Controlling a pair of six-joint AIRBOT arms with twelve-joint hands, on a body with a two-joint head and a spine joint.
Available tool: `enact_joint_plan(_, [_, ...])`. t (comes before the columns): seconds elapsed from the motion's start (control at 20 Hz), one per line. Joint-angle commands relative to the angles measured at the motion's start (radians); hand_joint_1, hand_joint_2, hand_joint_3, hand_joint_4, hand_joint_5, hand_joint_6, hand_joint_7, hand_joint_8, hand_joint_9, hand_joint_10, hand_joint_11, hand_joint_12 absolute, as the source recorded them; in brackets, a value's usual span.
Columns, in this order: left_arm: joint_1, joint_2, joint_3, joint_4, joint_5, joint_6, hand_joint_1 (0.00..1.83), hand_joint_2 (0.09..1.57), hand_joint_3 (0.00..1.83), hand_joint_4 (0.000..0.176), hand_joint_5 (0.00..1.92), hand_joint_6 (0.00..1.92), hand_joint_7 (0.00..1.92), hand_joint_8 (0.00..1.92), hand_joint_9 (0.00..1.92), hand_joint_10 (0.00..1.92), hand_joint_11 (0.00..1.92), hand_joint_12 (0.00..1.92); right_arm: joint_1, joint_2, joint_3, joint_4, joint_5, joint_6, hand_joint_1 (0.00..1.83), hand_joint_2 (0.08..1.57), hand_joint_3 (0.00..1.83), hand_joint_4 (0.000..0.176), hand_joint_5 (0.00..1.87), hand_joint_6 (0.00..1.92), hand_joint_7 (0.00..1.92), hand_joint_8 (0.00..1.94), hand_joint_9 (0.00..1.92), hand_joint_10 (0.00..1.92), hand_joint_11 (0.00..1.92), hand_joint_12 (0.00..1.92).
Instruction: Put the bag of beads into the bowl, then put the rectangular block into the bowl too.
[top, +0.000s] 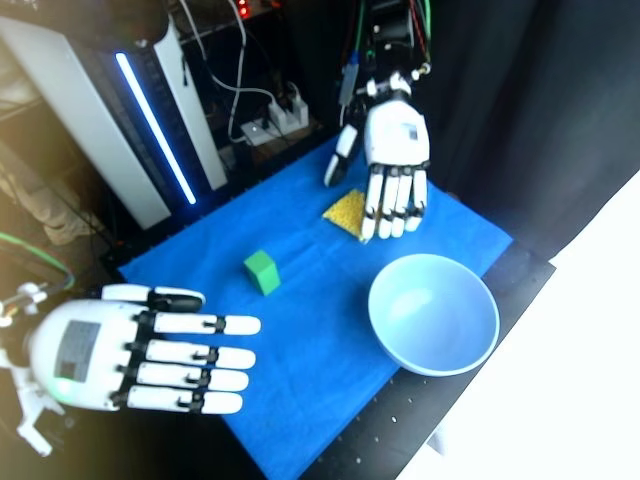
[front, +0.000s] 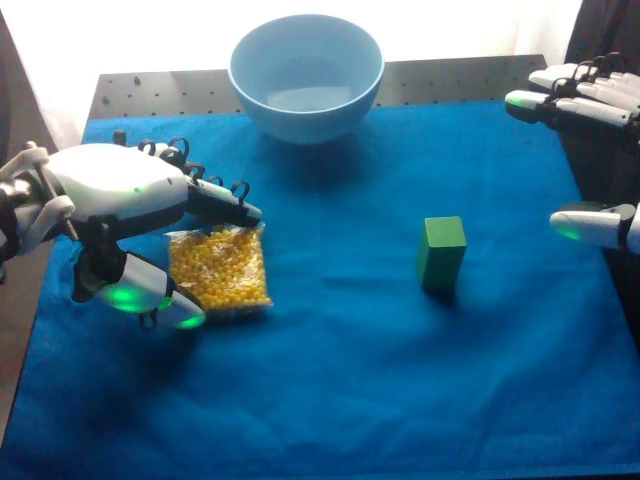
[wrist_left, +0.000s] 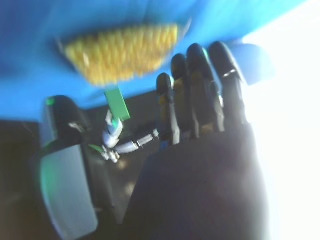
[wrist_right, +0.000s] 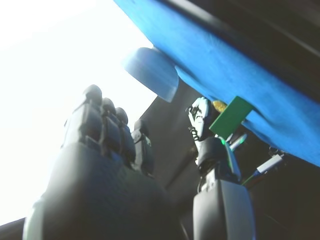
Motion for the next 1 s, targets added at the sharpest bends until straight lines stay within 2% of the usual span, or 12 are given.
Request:
enact_joint_plan(0.0, [-0.016, -0.007, 0.002, -0.023, -0.058, 0.039, 1.00, 0.99, 0.00, 0.039, 0.65, 0.01, 0.76, 0.05, 0.67, 0.09, 0.02, 1.23, 0.015, 0.001, 0.002, 0.034, 0.117, 0.002, 0.65, 1.22, 0.01, 0.074, 0.16, 0.00, 0.04, 0.00, 0.02, 0.00, 0.00, 0.08])
enact_joint_plan(0.05, [-0.022, -0.009, 0.002, -0.040, -0.047, 0.074, 1.02, 1.01, 0.00, 0.033, 0.72, 0.01, 0.84, 0.06, 0.72, 0.12, 0.05, 1.23, 0.015, 0.001, 0.002, 0.034, 0.117, 0.002, 0.64, 1.22, 0.00, 0.077, 0.15, 0.00, 0.04, 0.00, 0.03, 0.00, 0.00, 0.08])
enact_joint_plan(0.1, [-0.024, -0.010, 0.002, -0.050, -0.041, 0.094, 1.08, 1.02, 0.00, 0.000, 0.85, 0.01, 0.96, 0.11, 0.81, 0.20, 0.11, 1.25, 0.015, 0.001, 0.002, 0.034, 0.117, 0.002, 0.61, 1.22, 0.00, 0.077, 0.15, 0.00, 0.04, 0.00, 0.03, 0.00, 0.00, 0.09])
enact_joint_plan(0.15, [-0.027, -0.010, 0.002, -0.061, -0.038, 0.111, 1.22, 1.09, 0.00, 0.000, 0.96, 0.59, 1.01, 0.92, 0.83, 0.40, 0.15, 1.34, 0.015, 0.001, 0.001, 0.033, 0.117, 0.002, 0.60, 1.22, 0.00, 0.085, 0.16, 0.00, 0.05, 0.00, 0.03, 0.00, 0.00, 0.09])
enact_joint_plan(0.2, [-0.028, -0.010, 0.002, -0.078, -0.038, 0.125, 1.25, 1.12, 0.00, 0.000, 0.96, 0.72, 0.95, 1.22, 0.75, 0.80, 0.18, 1.44, 0.015, 0.001, 0.000, 0.033, 0.117, 0.002, 0.60, 1.23, 0.01, 0.082, 0.15, 0.00, 0.05, 0.00, 0.03, 0.00, 0.00, 0.09])
enact_joint_plan(0.3, [-0.037, -0.002, 0.001, -0.092, -0.057, 0.126, 1.24, 1.17, 0.00, 0.000, 0.92, 0.84, 0.83, 1.47, 0.58, 1.29, 0.12, 1.62, 0.015, 0.001, -0.001, 0.033, 0.117, 0.002, 0.58, 1.23, 0.01, 0.077, 0.15, 0.00, 0.05, 0.00, 0.04, 0.00, 0.01, 0.10])
enact_joint_plan(0.4, [-0.049, 0.018, -0.010, -0.106, -0.095, 0.126, 1.23, 1.20, 0.00, 0.000, 0.93, 0.81, 0.75, 1.58, 0.46, 1.57, 0.14, 1.81, 0.015, 0.001, -0.001, 0.033, 0.117, 0.002, 0.55, 1.23, 0.00, 0.071, 0.16, 0.00, 0.05, 0.00, 0.04, 0.00, 0.00, 0.11])
enact_joint_plan(0.55, [-0.102, 0.079, -0.051, -0.108, -0.181, 0.126, 1.24, 1.15, 0.00, 0.000, 1.01, 0.70, 0.83, 1.47, 0.52, 1.72, 0.31, 1.92, 0.015, 0.001, -0.002, 0.034, 0.117, 0.002, 0.57, 1.23, 0.00, 0.085, 0.17, 0.01, 0.06, 0.00, 0.04, 0.00, 0.00, 0.12])
enact_joint_plan(0.65, [-0.164, 0.110, -0.066, -0.102, -0.251, 0.123, 1.26, 1.09, 0.00, 0.000, 1.13, 0.56, 0.99, 1.19, 0.81, 1.23, 0.54, 1.65, 0.015, 0.001, -0.002, 0.034, 0.117, 0.002, 0.60, 1.23, 0.00, 0.066, 0.18, 0.01, 0.07, 0.00, 0.04, 0.00, 0.00, 0.13])
enact_joint_plan(0.75, [-0.245, 0.098, -0.043, -0.108, -0.325, 0.123, 1.27, 1.07, 0.00, 0.000, 1.18, 0.48, 1.01, 1.13, 0.81, 1.11, 0.50, 1.68, 0.015, 0.000, -0.002, 0.035, 0.117, 0.002, 0.62, 1.24, 0.00, 0.073, 0.18, 0.00, 0.08, 0.00, 0.06, 0.00, 0.00, 0.17])
enact_joint_plan(0.9, [-0.361, 0.005, 0.057, -0.142, -0.330, 0.125, 1.26, 1.05, 0.00, 0.000, 1.04, 0.82, 1.19, 0.74, 1.05, 0.81, 0.80, 1.51, 0.015, -0.008, 0.003, 0.035, 0.118, 0.002, 0.61, 1.23, 0.00, 0.061, 0.17, 0.00, 0.03, 0.00, 0.04, 0.00, 0.00, 0.15])
enact_joint_plan(0.95, [-0.382, -0.029, 0.095, -0.156, -0.313, 0.125, 1.26, 1.06, 0.00, 0.000, 1.00, 0.89, 1.19, 0.74, 1.07, 0.77, 0.82, 1.47, 0.015, -0.013, 0.004, 0.038, 0.118, 0.002, 0.61, 1.23, 0.00, 0.053, 0.18, 0.00, 0.04, 0.00, 0.05, 0.00, 0.00, 0.18])
